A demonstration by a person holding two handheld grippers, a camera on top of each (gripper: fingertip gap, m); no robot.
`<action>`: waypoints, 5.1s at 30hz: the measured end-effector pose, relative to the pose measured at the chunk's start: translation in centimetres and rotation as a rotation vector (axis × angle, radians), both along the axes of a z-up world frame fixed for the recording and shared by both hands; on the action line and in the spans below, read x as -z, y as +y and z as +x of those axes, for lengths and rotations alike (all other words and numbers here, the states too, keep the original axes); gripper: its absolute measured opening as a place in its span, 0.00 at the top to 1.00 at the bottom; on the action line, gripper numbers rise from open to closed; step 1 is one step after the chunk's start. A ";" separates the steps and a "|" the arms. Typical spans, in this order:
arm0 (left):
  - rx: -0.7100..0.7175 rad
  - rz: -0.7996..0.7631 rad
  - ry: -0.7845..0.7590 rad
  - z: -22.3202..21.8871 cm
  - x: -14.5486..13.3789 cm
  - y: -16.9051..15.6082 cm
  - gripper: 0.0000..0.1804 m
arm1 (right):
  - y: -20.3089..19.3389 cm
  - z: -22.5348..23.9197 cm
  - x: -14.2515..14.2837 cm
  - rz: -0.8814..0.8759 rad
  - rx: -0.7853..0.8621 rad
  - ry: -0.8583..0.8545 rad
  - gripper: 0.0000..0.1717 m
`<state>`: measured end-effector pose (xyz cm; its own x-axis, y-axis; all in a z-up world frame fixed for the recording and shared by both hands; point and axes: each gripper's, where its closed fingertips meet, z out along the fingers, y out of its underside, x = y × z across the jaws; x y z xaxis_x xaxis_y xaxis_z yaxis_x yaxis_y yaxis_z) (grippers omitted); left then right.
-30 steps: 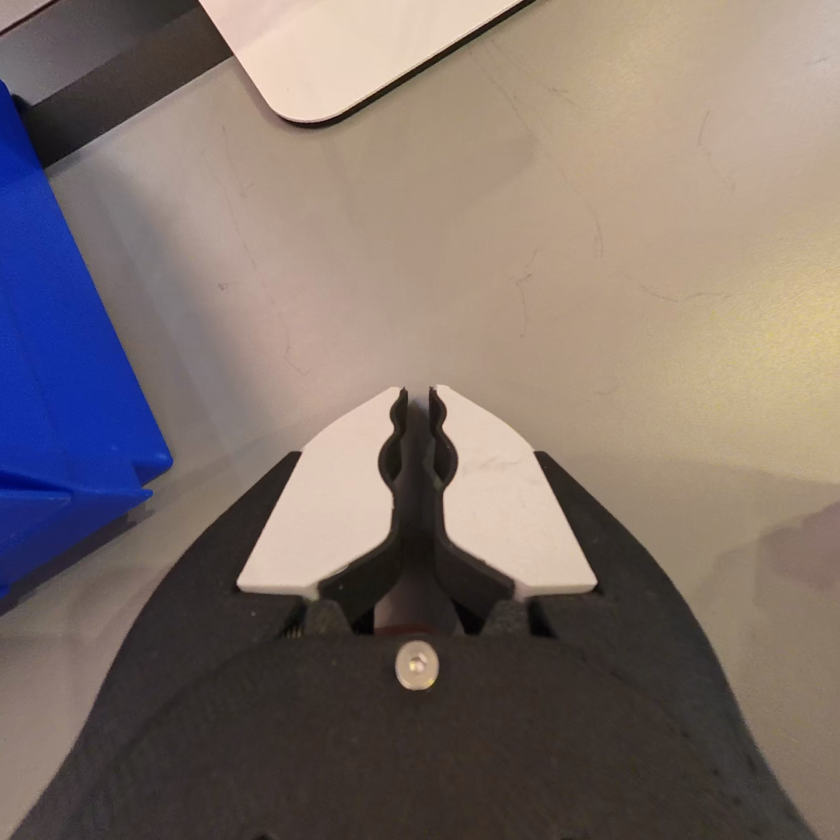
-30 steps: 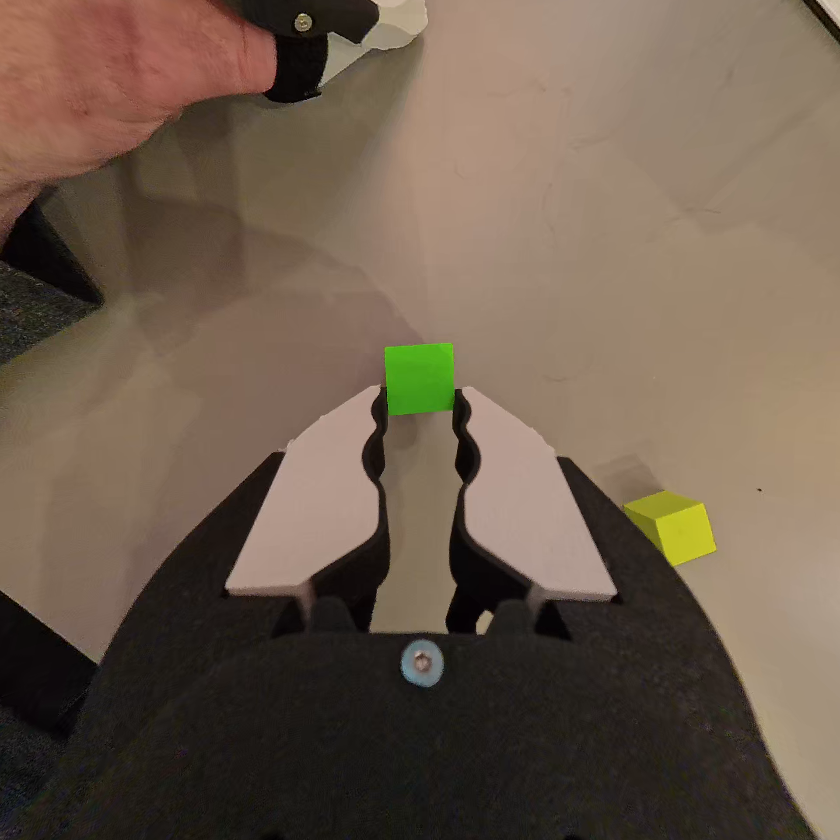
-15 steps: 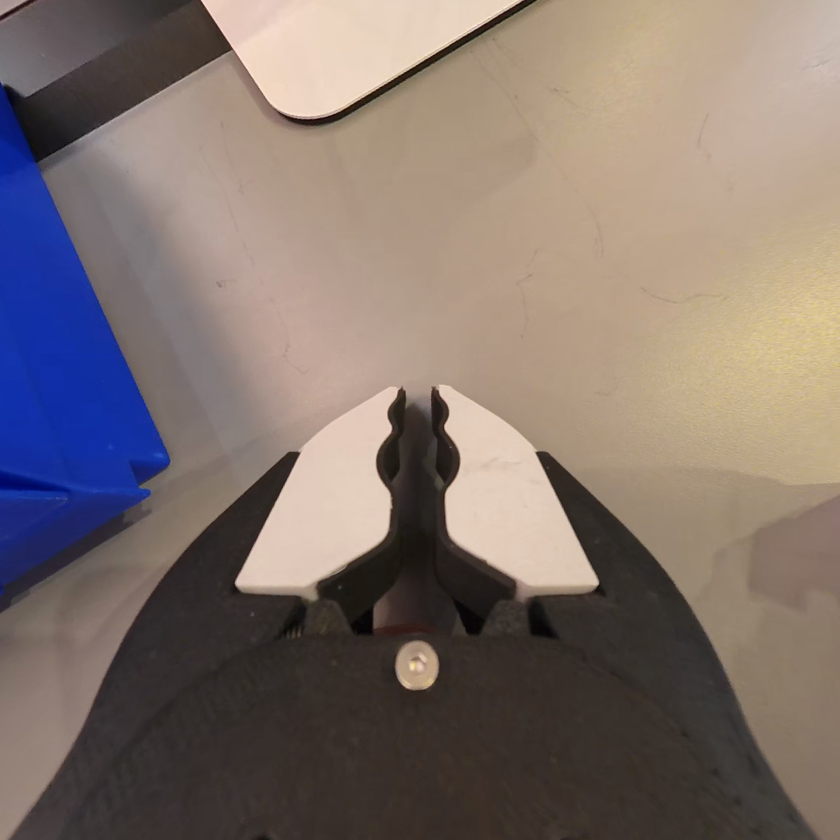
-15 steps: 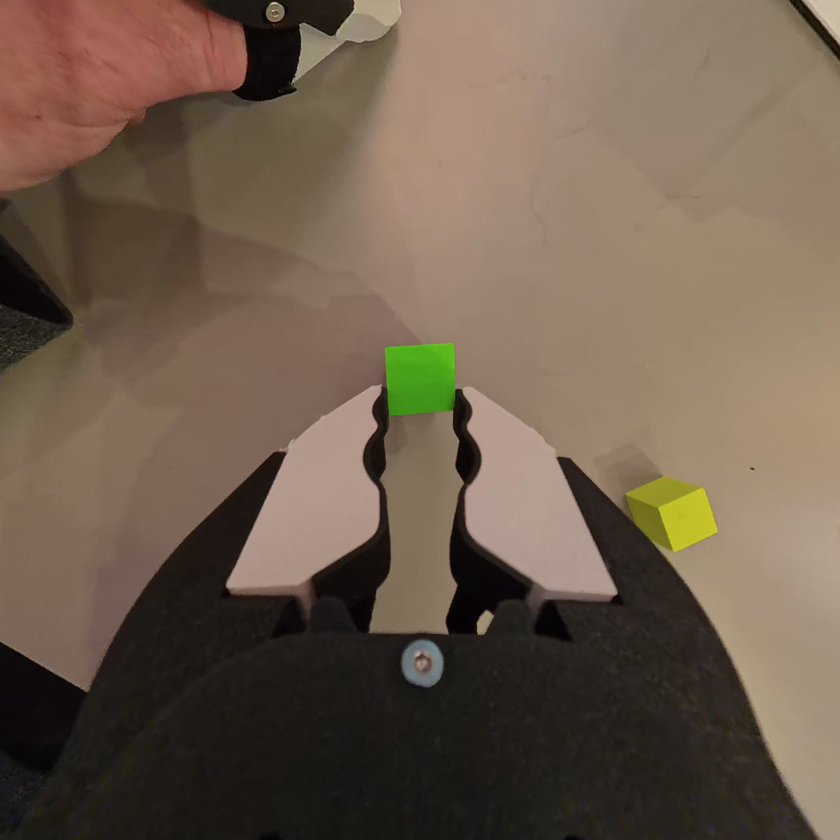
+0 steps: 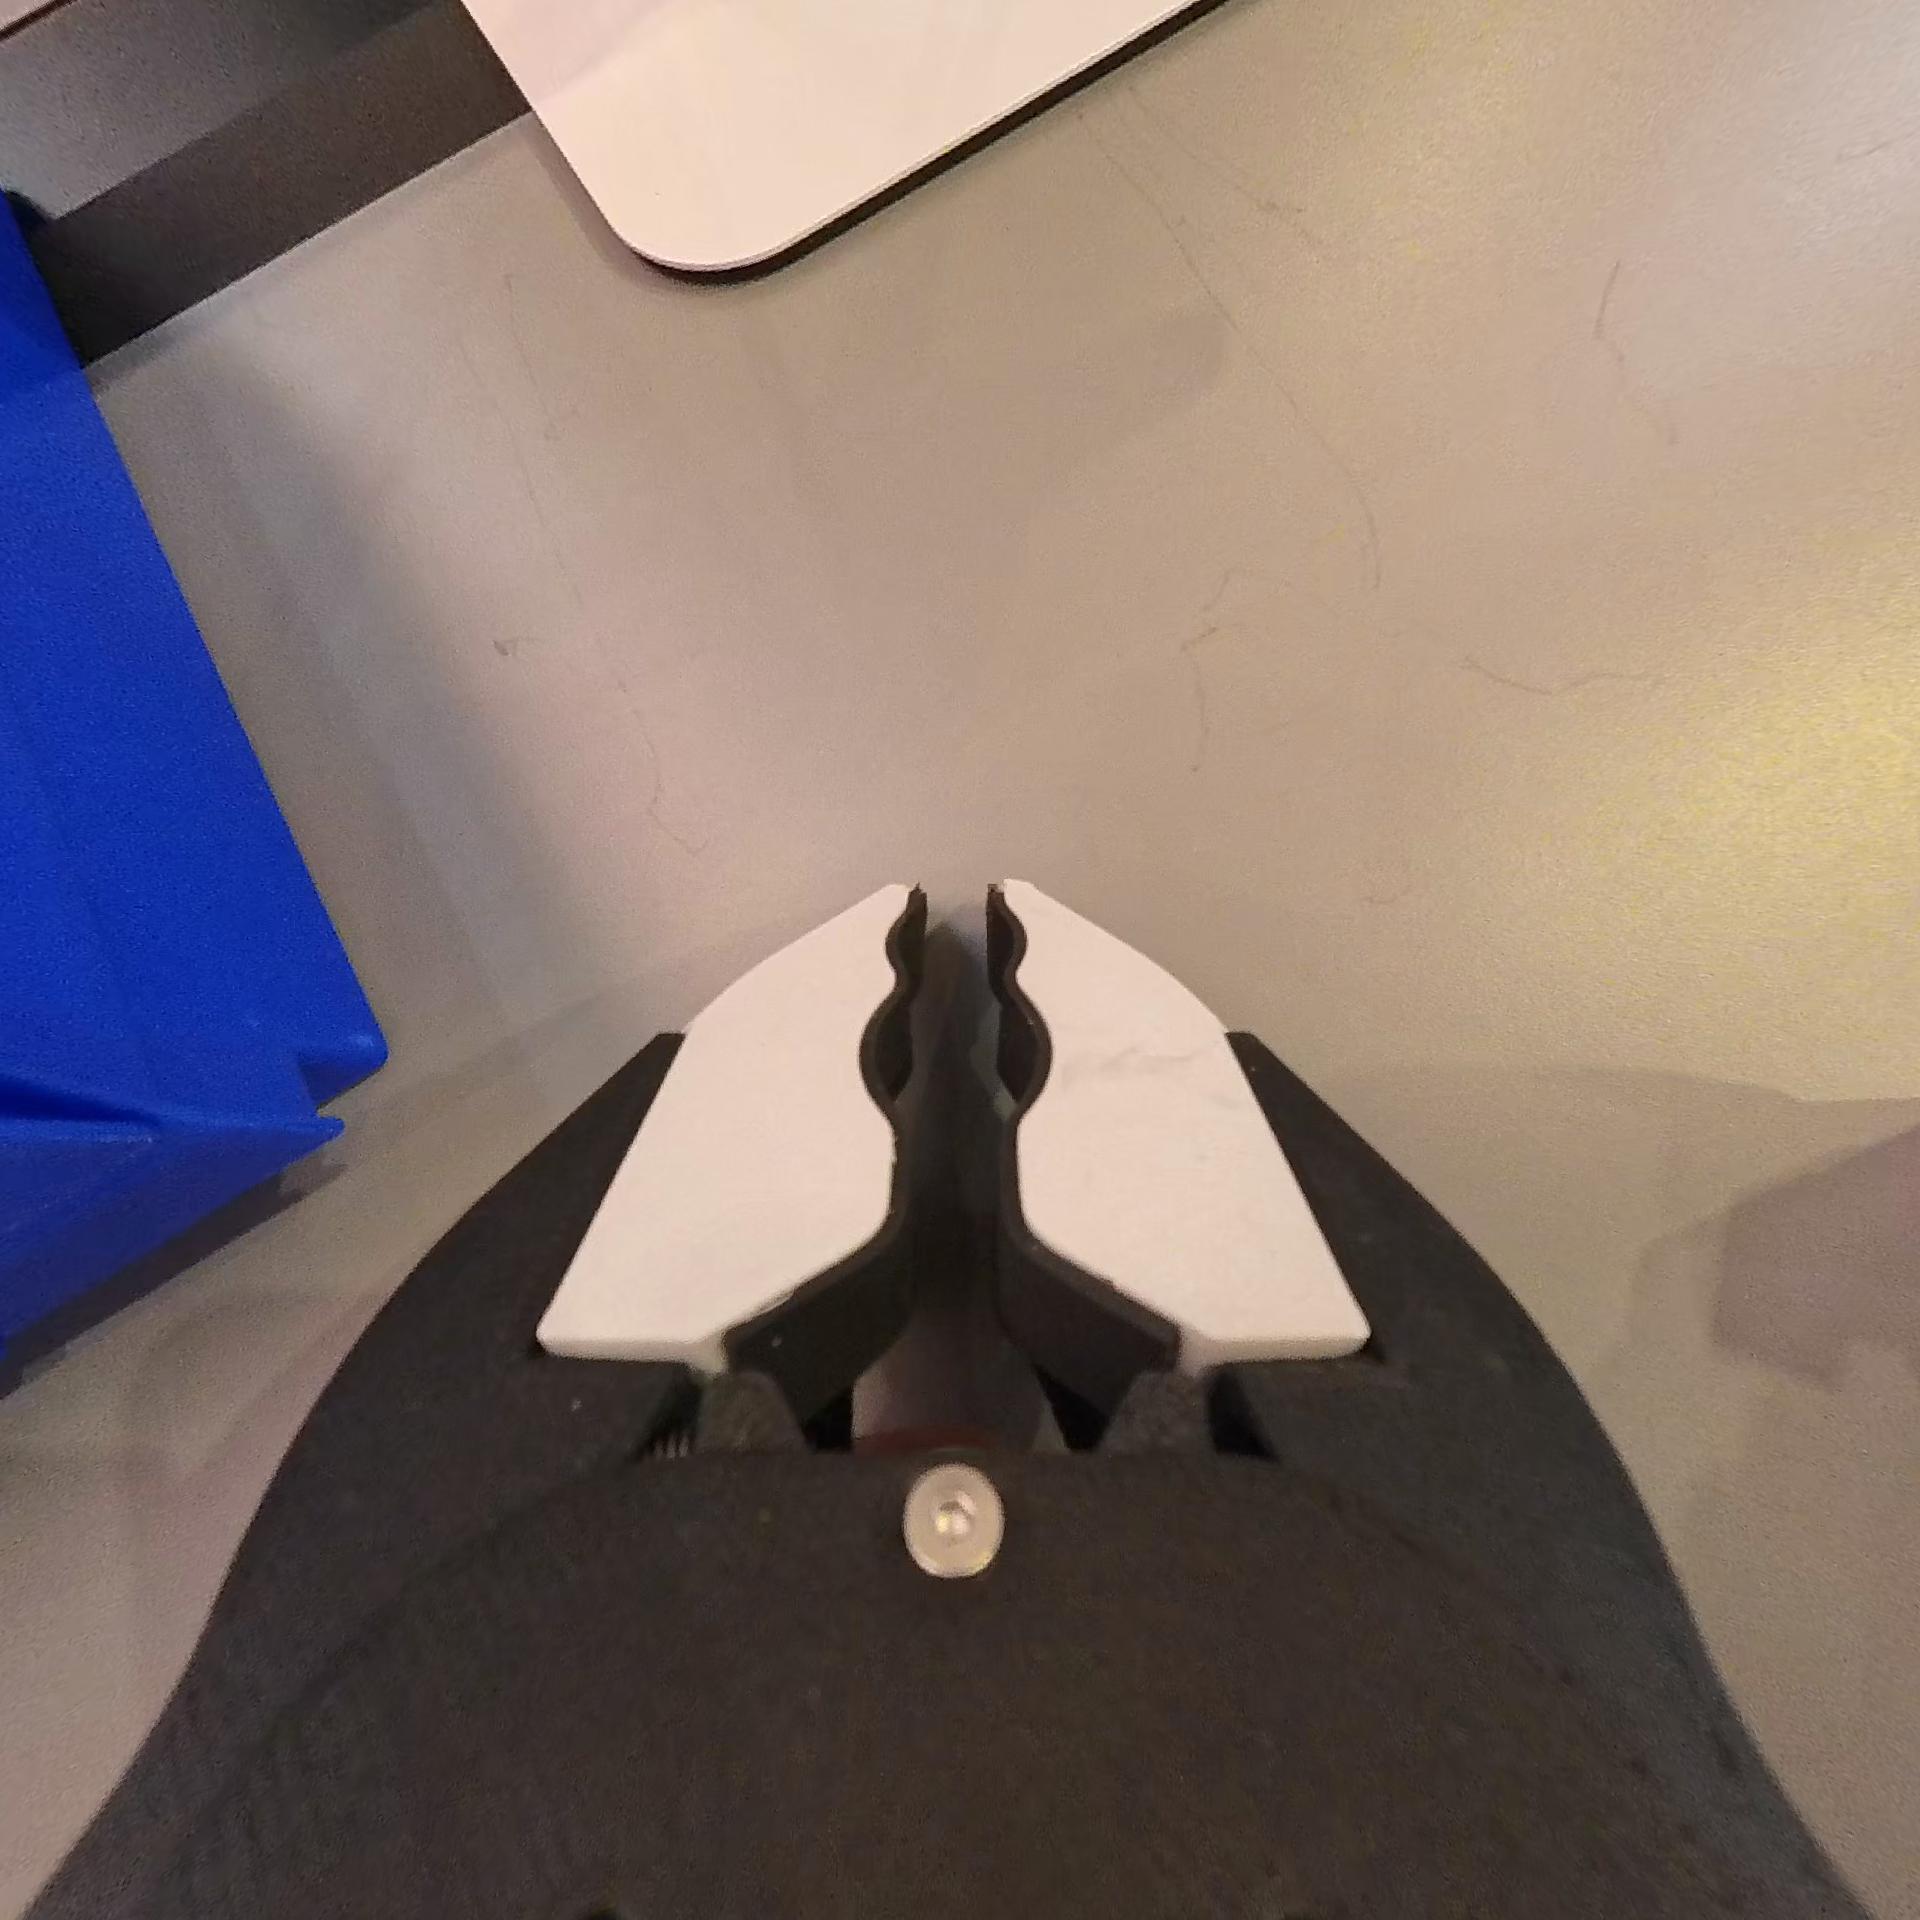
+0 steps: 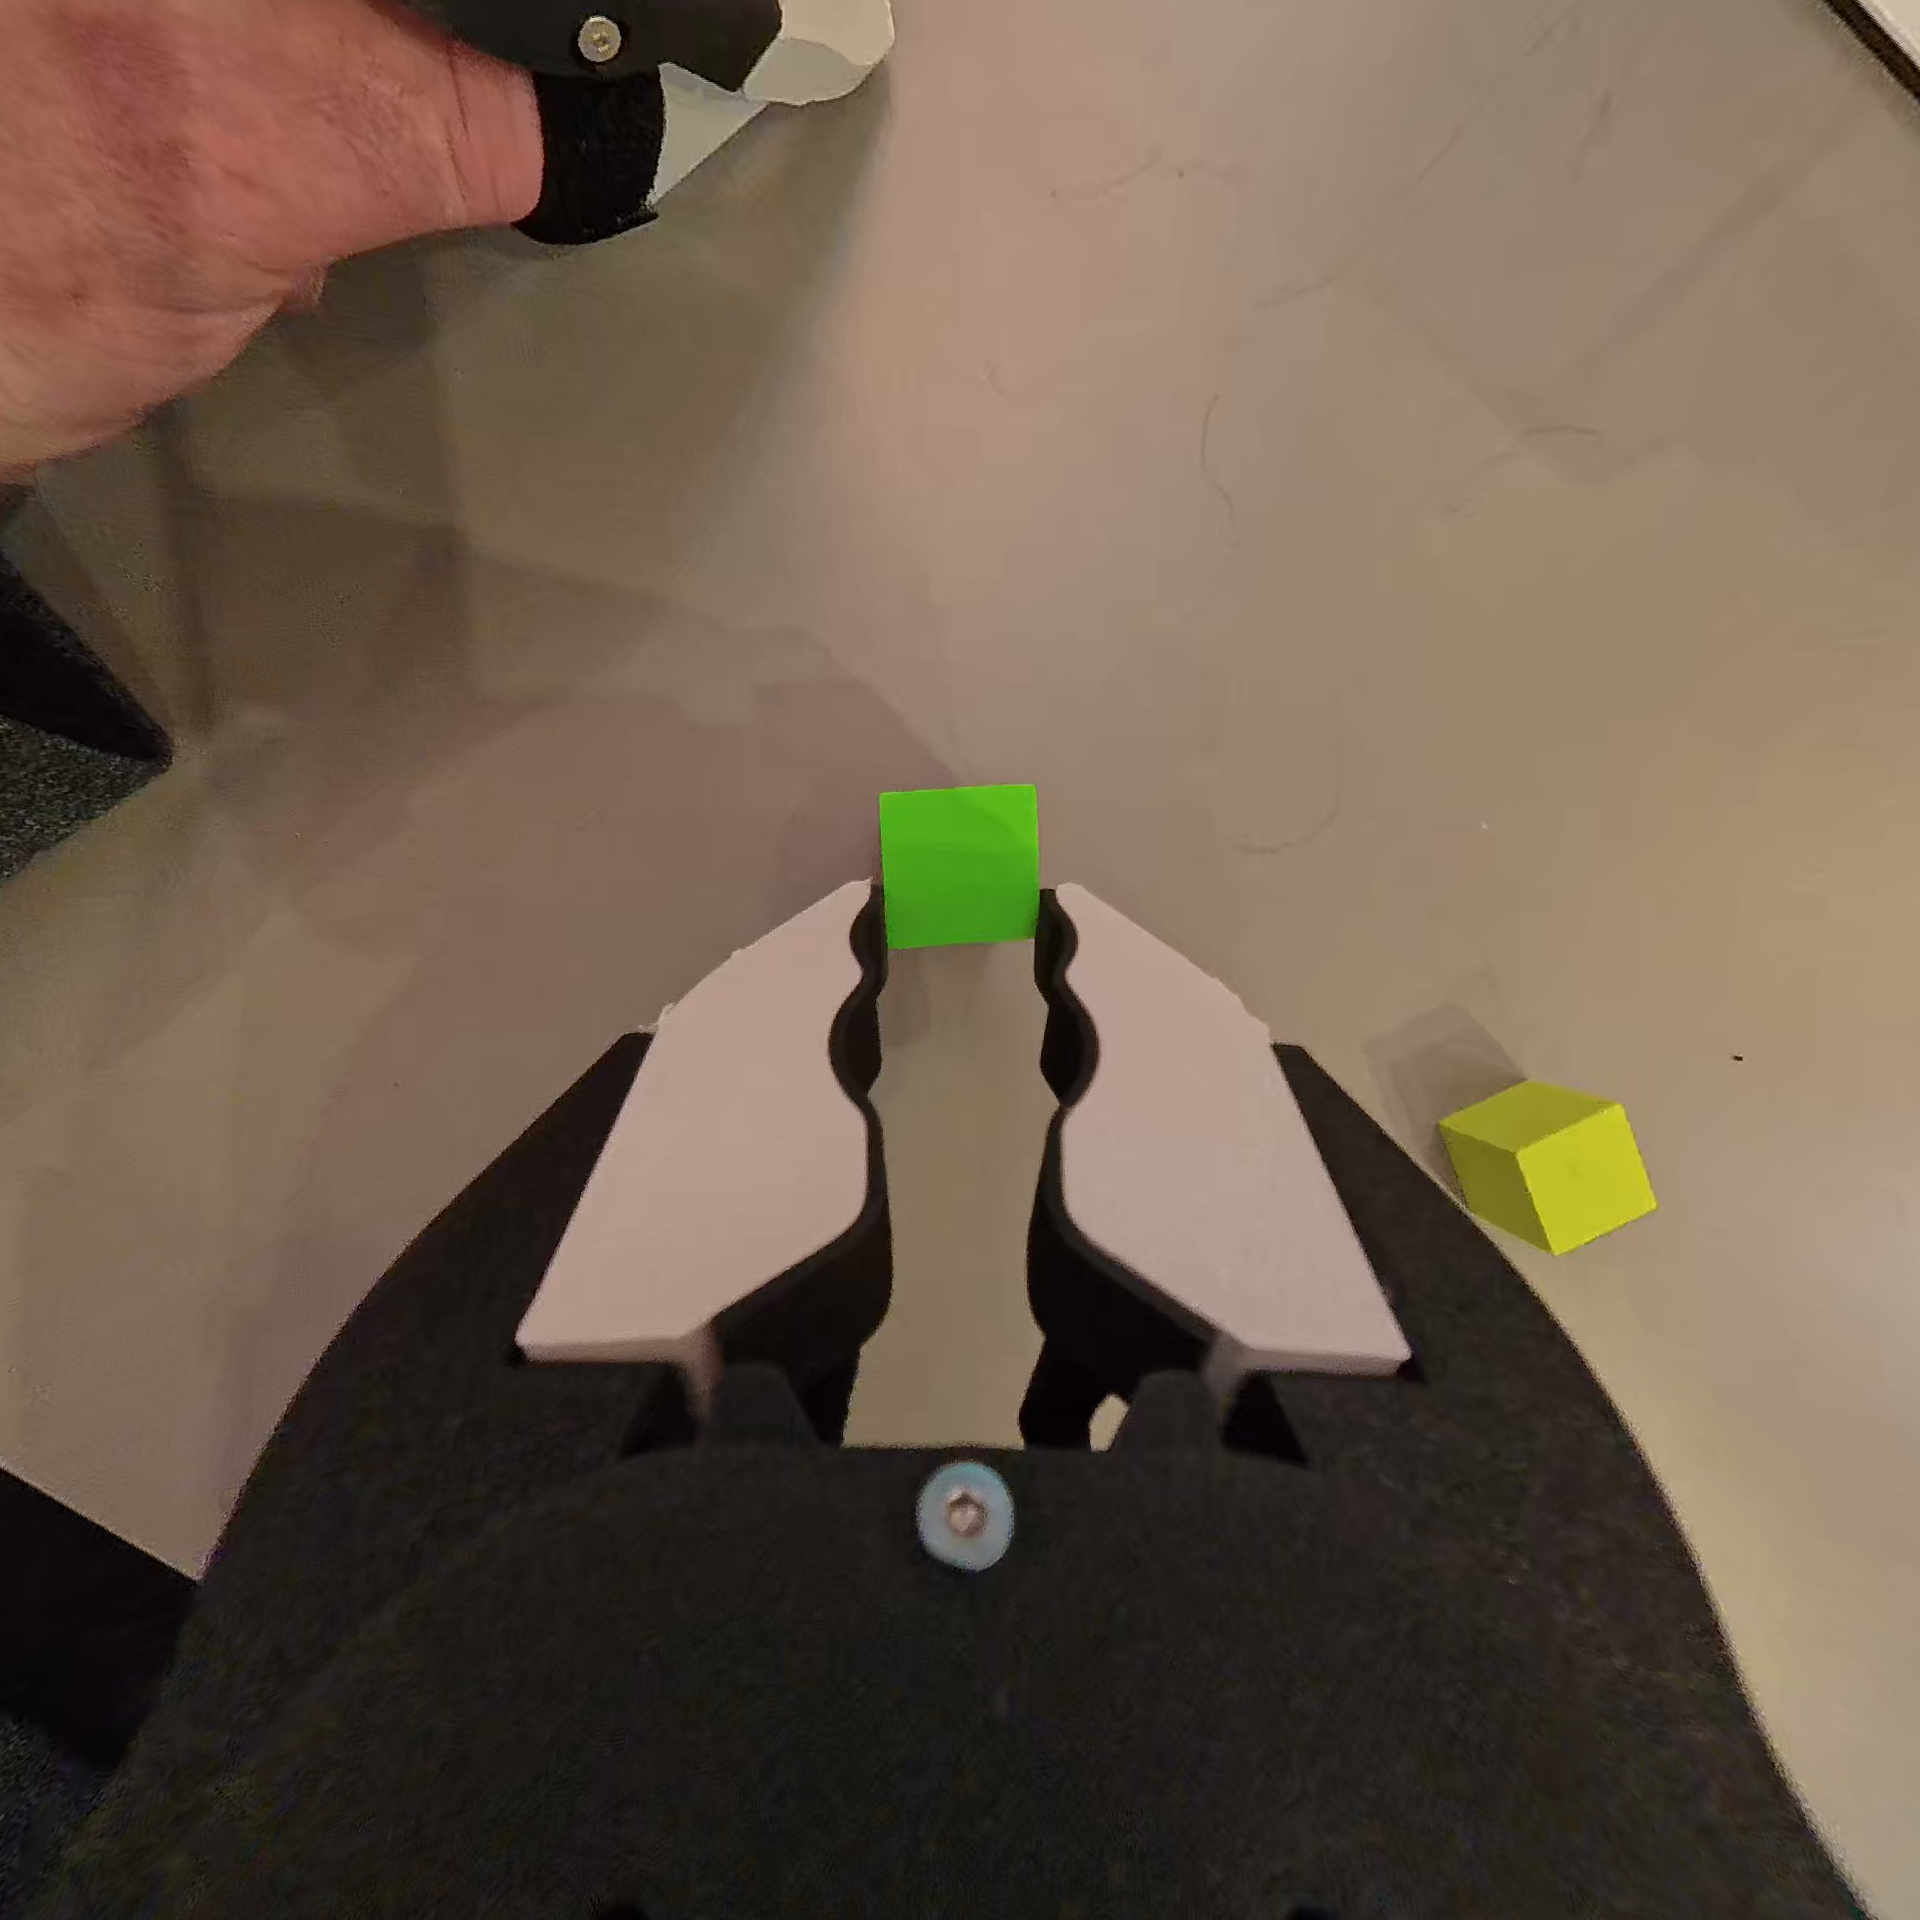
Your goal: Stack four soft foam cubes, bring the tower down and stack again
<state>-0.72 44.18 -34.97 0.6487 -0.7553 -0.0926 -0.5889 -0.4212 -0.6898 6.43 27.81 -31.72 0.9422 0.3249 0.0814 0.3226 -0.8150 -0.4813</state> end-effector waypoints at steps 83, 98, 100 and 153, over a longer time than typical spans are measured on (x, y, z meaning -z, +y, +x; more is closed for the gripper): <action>0.013 -0.015 -0.009 0.1 0.1 -0.1 0.93 | 1.6 3.3 -3.2 0.061 -0.512 -0.023 0.74; 0.013 -0.014 -0.009 0.1 0.0 -0.2 0.93 | -1.2 14.0 0.6 -0.093 -0.347 -0.121 0.74; 0.014 -0.014 -0.008 0.1 0.0 -0.2 0.93 | -1.2 14.6 1.3 -0.104 -0.338 -0.135 0.76; 0.019 -0.027 -0.015 0.2 0.1 -0.3 0.93 | 2.0 -1.8 -2.5 -0.086 -0.571 -0.075 0.84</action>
<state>-0.49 43.92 -35.05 0.6355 -0.7696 -0.0621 -0.5865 -0.4290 -0.6870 4.60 29.84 -29.26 0.6081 0.7885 0.0924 0.7535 -0.5365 -0.3800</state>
